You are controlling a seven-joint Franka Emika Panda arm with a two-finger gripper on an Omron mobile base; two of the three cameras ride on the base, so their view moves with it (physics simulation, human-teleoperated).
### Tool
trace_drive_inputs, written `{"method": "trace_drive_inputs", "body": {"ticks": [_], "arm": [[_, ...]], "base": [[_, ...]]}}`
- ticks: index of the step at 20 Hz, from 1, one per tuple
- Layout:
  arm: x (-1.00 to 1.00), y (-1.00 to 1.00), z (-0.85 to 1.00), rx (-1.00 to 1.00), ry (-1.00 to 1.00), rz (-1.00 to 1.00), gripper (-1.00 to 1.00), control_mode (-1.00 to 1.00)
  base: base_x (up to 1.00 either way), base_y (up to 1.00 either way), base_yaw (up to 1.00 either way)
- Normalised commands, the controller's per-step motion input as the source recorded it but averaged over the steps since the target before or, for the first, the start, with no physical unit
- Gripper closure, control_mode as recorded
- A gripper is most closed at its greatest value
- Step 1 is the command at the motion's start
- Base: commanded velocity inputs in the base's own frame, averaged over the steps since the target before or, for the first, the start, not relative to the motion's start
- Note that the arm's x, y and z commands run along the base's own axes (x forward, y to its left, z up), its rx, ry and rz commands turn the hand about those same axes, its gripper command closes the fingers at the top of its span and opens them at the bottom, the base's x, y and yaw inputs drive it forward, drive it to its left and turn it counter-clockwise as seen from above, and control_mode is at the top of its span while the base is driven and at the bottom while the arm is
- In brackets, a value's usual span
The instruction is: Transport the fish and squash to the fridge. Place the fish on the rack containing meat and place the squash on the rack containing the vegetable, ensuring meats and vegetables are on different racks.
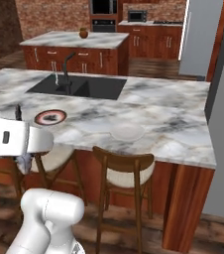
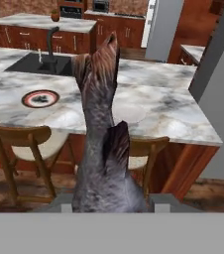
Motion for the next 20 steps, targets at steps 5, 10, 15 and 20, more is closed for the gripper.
{"method": "trace_drive_inputs", "body": {"ticks": [5,10,15,20], "arm": [[0.00,0.00,0.00,0.00,0.00,0.00,1.00,1.00],[0.00,0.00,0.00,0.00,0.00,0.00,1.00,1.00],[0.00,0.00,0.00,0.00,0.00,0.00,1.00,1.00],[0.00,0.00,0.00,0.00,0.00,0.00,1.00,1.00]], "base": [[-0.72,0.78,0.00],[-0.58,1.00,0.00],[-0.02,1.00,-0.01],[0.08,1.00,-0.03]]}}
